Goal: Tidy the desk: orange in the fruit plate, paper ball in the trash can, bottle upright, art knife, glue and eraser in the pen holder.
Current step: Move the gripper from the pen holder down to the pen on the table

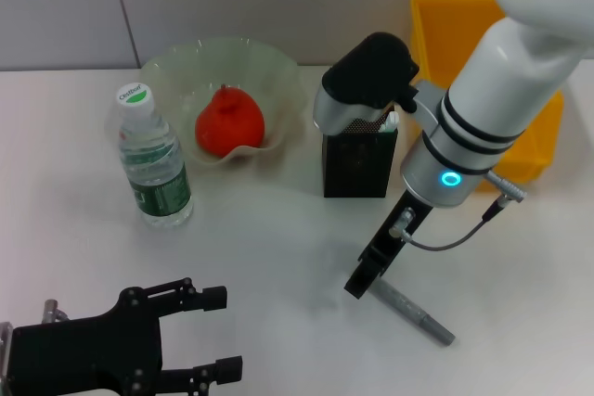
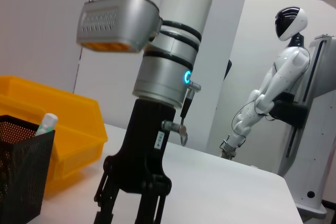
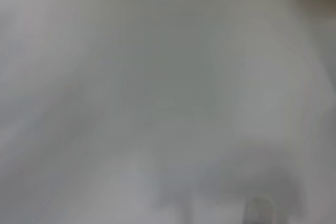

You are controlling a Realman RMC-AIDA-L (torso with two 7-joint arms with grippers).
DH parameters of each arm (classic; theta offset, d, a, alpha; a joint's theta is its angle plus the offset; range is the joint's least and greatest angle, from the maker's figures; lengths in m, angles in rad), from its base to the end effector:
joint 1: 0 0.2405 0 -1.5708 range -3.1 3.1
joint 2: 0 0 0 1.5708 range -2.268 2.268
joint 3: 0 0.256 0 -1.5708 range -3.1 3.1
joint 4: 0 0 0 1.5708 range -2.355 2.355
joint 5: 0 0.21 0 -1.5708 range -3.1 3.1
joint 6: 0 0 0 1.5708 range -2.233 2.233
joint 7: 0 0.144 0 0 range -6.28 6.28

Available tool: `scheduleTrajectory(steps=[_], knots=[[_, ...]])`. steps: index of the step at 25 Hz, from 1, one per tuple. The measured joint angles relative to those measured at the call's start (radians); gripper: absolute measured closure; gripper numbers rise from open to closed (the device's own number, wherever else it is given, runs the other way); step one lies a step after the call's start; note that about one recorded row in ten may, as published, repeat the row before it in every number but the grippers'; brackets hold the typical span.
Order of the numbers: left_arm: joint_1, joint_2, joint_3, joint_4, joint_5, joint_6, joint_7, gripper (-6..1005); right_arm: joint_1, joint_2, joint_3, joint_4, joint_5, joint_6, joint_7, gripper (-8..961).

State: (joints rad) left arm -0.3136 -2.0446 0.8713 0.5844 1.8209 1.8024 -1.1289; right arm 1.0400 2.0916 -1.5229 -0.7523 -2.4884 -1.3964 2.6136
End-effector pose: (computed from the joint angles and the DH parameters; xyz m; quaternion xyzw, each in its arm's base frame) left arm -0.2887 0.2408 -0.0055 -0.9367 -0.1555 -0.3097 0.0510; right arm 0.1298 0.3838 -0.0820 -0.9186 0.2989 -0.2434 0.0871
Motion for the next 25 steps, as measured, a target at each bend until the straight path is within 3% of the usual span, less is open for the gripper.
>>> scheduleTrajectory(steps=[16,21,25], knots=[[-0.001,-0.002,-0.004,0.000,0.000,-0.005,-0.001,195,0.000,0.001,-0.072,0.037,0.006,0.043,0.013,391],[-0.001,-0.003,-0.006,0.000,0.000,-0.006,-0.001,196,-0.001,0.001,-0.072,0.040,0.006,0.046,0.012,500],[0.000,-0.003,-0.004,0.000,0.000,-0.006,-0.001,197,-0.003,0.001,-0.077,0.041,0.006,0.048,0.009,501]])
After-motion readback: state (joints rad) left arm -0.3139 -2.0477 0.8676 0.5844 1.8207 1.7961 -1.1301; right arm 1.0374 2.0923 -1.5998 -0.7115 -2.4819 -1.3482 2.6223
